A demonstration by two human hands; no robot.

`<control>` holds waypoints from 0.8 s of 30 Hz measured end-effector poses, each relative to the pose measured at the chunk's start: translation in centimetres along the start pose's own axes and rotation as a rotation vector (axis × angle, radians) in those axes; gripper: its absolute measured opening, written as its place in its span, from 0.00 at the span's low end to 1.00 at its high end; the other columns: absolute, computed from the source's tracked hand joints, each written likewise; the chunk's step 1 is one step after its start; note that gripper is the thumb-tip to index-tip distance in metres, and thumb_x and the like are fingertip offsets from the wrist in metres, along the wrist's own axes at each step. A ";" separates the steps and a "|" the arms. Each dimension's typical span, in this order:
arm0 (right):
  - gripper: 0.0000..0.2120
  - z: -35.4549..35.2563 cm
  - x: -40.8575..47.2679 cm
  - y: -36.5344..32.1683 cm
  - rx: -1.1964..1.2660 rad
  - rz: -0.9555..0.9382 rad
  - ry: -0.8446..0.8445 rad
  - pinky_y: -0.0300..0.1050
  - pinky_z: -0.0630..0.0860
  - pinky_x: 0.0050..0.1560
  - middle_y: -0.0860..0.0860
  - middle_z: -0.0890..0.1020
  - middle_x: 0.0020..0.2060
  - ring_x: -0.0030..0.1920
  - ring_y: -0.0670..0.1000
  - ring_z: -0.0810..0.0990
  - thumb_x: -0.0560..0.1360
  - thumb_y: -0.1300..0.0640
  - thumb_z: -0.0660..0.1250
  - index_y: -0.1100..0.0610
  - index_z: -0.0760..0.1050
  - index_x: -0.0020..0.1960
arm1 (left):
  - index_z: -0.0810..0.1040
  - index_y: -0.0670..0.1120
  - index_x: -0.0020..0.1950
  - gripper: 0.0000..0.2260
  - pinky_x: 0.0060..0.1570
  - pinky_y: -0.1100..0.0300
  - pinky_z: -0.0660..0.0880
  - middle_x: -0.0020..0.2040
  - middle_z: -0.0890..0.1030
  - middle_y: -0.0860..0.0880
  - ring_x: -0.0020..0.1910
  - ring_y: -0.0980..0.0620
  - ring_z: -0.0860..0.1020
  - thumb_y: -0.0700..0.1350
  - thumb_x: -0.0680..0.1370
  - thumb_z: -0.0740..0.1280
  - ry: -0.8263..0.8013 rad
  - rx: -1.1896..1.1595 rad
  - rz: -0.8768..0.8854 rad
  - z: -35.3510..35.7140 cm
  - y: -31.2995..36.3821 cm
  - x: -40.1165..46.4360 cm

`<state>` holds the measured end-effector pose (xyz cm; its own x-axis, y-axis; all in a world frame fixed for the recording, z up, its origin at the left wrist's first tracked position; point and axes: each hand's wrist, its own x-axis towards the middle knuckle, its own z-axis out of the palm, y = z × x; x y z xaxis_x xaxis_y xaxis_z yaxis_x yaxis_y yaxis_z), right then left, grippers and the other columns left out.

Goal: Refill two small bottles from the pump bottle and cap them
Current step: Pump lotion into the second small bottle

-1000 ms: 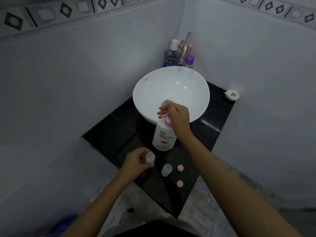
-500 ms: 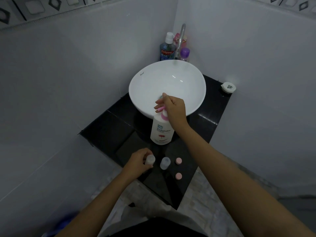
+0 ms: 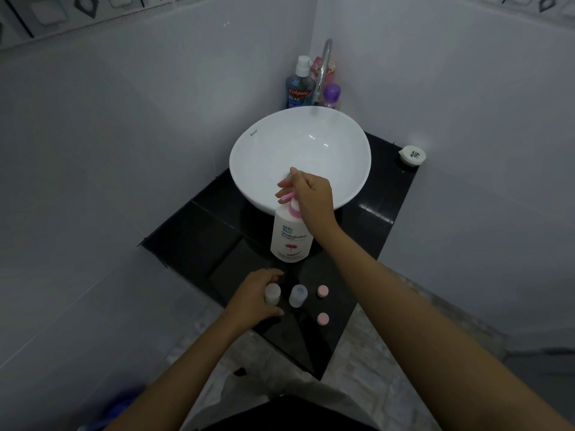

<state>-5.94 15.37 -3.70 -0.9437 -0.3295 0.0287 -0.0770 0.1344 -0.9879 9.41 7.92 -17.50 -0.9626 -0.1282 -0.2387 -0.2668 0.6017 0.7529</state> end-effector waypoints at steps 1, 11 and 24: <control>0.19 0.0 0.0 0.0 -0.004 -0.002 0.000 0.49 0.78 0.42 0.58 0.82 0.30 0.33 0.53 0.81 0.81 0.55 0.58 0.64 0.80 0.40 | 0.72 0.52 0.66 0.35 0.67 0.55 0.65 0.60 0.76 0.53 0.61 0.54 0.70 0.50 0.60 0.79 0.026 0.069 0.033 0.0 0.3 0.2; 0.19 0.0 0.0 0.0 -0.013 -0.003 0.000 0.47 0.78 0.41 0.57 0.82 0.29 0.31 0.51 0.81 0.81 0.55 0.58 0.65 0.80 0.40 | 0.78 0.55 0.53 0.16 0.72 0.41 0.35 0.50 0.79 0.56 0.61 0.56 0.68 0.55 0.66 0.72 0.016 0.426 0.209 0.3 3.3 1.4; 0.18 0.1 0.2 0.2 0.004 -0.007 0.004 0.51 0.79 0.49 0.60 0.84 0.34 0.34 0.55 0.83 0.80 0.56 0.59 0.64 0.81 0.40 | 0.74 0.55 0.48 0.13 0.47 0.72 0.75 0.48 0.80 0.60 0.50 0.64 0.78 0.50 0.67 0.73 0.358 -0.398 0.126 -5.7 6.3 0.7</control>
<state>-6.14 15.28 -3.93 -0.9444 -0.3268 0.0364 -0.0824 0.1281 -0.9883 6.79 7.09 -9.39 -0.9258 -0.3760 0.0394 -0.0790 0.2943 0.9525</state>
